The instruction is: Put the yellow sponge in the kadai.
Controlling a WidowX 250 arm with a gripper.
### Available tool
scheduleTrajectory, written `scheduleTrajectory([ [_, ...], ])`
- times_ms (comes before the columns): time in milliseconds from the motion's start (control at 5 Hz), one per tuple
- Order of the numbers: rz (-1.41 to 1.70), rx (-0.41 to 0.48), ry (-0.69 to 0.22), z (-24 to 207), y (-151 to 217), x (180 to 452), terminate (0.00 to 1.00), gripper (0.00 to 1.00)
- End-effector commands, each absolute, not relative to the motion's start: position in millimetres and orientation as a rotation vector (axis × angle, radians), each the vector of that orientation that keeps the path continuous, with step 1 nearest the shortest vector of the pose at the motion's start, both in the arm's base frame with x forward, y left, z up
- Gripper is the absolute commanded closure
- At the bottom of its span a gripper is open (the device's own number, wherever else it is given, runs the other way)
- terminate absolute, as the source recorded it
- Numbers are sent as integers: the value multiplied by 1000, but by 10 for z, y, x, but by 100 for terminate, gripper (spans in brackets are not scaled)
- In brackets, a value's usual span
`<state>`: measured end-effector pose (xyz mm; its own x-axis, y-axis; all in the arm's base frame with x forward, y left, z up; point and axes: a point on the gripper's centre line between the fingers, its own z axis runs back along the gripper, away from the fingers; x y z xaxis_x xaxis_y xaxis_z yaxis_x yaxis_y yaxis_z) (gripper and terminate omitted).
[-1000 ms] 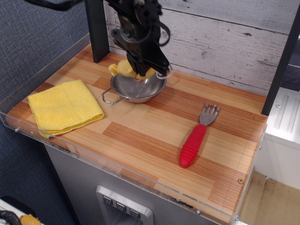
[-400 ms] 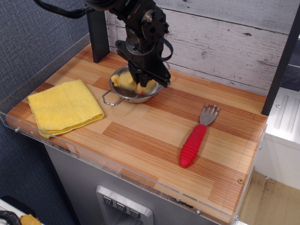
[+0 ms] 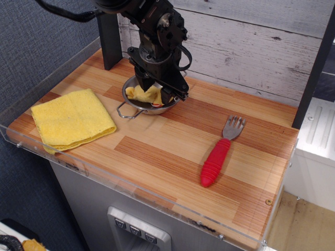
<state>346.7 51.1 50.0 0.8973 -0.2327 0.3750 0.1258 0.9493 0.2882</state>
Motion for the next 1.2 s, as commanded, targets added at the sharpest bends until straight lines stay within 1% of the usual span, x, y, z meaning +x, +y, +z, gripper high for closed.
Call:
scheduleTrajectory([
  [0,-185,295,-549,1018,493,3481,0,0],
  [200,-194,316,-613,1290,446,3456,0,0],
  [400,-199,333,-660,1497,415,3410,0,0],
  [600,-208,348,-693,1647,404,3331,0,0],
  [800,-197,388,-742,1767,412,3190,0,0],
  [1000,-197,388,-742,1767,412,3190,0,0],
])
